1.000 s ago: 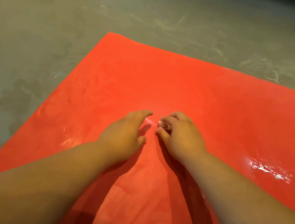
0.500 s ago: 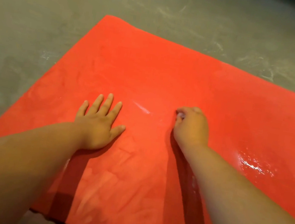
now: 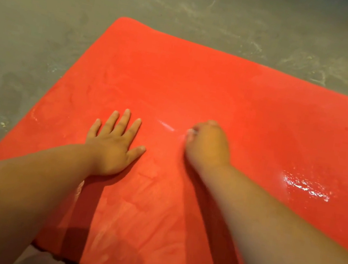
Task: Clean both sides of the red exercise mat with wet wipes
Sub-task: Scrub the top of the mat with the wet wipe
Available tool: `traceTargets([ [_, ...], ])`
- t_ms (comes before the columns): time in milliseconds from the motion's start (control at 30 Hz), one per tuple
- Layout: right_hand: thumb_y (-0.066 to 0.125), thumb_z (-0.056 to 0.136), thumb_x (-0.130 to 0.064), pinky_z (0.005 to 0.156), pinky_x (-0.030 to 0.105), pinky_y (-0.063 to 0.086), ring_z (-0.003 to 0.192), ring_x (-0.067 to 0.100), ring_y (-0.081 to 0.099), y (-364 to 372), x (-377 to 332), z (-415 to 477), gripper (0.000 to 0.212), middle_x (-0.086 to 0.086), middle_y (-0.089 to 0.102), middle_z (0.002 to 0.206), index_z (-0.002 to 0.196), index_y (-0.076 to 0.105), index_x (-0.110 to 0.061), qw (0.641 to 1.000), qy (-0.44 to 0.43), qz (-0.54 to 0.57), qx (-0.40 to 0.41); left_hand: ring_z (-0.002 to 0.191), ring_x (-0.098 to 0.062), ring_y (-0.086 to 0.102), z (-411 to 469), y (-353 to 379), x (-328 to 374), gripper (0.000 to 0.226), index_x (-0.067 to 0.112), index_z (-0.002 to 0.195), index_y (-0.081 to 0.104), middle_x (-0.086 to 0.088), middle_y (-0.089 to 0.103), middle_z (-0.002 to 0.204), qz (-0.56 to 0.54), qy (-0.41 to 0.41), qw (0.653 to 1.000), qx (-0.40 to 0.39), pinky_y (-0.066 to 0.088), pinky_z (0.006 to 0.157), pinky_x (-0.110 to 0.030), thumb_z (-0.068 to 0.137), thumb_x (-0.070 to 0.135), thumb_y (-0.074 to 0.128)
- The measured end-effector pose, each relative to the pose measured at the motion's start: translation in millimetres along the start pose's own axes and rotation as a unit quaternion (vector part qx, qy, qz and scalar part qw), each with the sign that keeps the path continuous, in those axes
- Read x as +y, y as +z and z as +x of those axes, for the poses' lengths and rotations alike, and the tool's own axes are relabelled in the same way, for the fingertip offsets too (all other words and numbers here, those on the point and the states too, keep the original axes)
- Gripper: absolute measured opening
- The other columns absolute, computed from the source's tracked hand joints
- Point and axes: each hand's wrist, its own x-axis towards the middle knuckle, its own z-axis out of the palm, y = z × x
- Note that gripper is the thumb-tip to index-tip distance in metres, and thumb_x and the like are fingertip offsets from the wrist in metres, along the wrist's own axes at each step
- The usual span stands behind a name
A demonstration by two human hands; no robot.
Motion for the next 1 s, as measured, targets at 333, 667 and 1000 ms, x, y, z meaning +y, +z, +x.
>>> traceTargets([
  [333,0.054,0.086,-0.014,0.086,0.035,0.047,0.1,0.034,0.062,-23,70,19,0.025,0.02,0.067,0.106,0.1,0.073,-0.005,0.994,0.081,-0.056,0.037,0.146,-0.019,-0.019,-1,0,-3,0.071,0.036,0.15,-0.014,0.004,-0.025,0.157,-0.012,0.006,1.0,-0.009,-0.006,0.117,-0.047,0.093,0.065,0.018],
  [667,0.054,0.089,-0.021,0.086,0.03,0.044,0.103,0.028,0.059,-1,-38,-32,0.024,0.011,0.064,0.107,0.104,0.072,-0.016,0.981,-0.161,-0.002,-0.109,0.147,-0.021,-0.017,-7,-8,-7,0.074,0.031,0.152,-0.009,0.001,-0.022,0.159,-0.032,0.035,0.999,-0.025,-0.004,0.117,-0.049,0.095,0.061,0.028],
  [1000,0.057,0.084,-0.018,0.08,0.032,0.049,0.099,0.03,0.064,-16,-18,-57,0.023,0.015,0.07,0.102,0.097,0.074,-0.01,0.995,-0.008,-0.013,-0.098,0.148,-0.024,-0.011,-63,-20,6,0.117,0.027,0.153,-0.009,-0.004,-0.022,0.158,0.017,0.065,0.989,-0.133,0.016,0.113,-0.062,0.071,0.066,0.066],
])
